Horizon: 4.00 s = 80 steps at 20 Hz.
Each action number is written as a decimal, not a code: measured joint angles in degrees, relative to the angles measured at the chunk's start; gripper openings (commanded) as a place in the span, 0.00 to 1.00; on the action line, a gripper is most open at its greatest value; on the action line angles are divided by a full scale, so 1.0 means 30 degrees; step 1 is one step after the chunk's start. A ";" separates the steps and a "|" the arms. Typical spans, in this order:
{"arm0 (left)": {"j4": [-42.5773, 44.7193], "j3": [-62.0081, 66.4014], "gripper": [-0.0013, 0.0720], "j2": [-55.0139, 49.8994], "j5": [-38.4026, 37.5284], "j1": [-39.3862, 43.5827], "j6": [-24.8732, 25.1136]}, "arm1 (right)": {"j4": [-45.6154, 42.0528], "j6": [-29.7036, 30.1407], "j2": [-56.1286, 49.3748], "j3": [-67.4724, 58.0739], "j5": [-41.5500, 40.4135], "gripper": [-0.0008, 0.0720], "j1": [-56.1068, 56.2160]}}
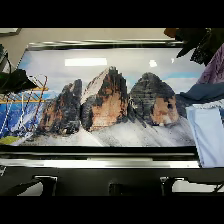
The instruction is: Fold the clothes and pants, and hang the long-sleeved shirts on hangers.
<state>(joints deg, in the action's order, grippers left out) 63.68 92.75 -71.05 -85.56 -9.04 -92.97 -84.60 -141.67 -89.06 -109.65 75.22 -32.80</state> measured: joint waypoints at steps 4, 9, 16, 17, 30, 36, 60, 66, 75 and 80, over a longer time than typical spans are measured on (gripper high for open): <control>-0.0007 0.0000 0.04 0.0000 -0.0015 0.0000 -0.0007 | -0.1370 -0.0852 0.0692 0.0000 0.1778 0.05 -0.0044; -0.0007 0.0000 0.04 0.0000 -0.0350 0.0007 0.0000 | -0.3417 -0.1158 0.1472 0.0000 0.4146 0.05 -0.0044; -0.0007 0.0000 0.04 0.0000 -0.0648 0.0000 -0.0007 | -0.7563 0.1209 0.1676 0.0641 0.8109 0.05 -0.0044; -0.0007 0.0000 0.04 0.0000 -0.0656 0.0000 0.0000 | -0.8029 0.1814 0.1676 0.1115 0.8349 0.05 -0.0044; -0.0007 0.0000 0.04 0.0000 -0.0714 0.0000 -0.0007 | -1.1679 0.4648 0.2237 0.9573 0.8437 0.05 -0.0044; 0.0000 0.0000 0.04 0.0000 -0.0714 0.0007 -0.0007 | -1.2553 0.4947 0.2718 1.1839 0.8131 0.05 -0.0044; 0.2528 -0.2790 0.04 0.0219 0.0532 0.1311 0.0838 | -0.4677 1.0382 0.5450 1.2779 0.1545 0.08 0.4044; 0.3009 -0.8174 0.04 0.2295 0.1603 0.2062 0.1158 | -0.1180 1.2888 0.5909 1.2779 -0.0474 0.05 1.2291; 0.4765 -1.0214 0.04 0.4167 0.1297 0.2193 0.0998 | -0.0882 1.3916 0.5982 1.2779 -0.0940 0.05 1.6779; 0.4991 -1.0316 0.04 0.4277 0.0984 0.2193 0.0852 | -0.1064 1.4018 0.5982 1.2779 -0.0670 0.05 1.6997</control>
<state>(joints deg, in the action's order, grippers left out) 78.65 61.80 -58.22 -82.61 -2.46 -90.41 -87.79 -99.61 -71.11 -71.31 73.21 18.20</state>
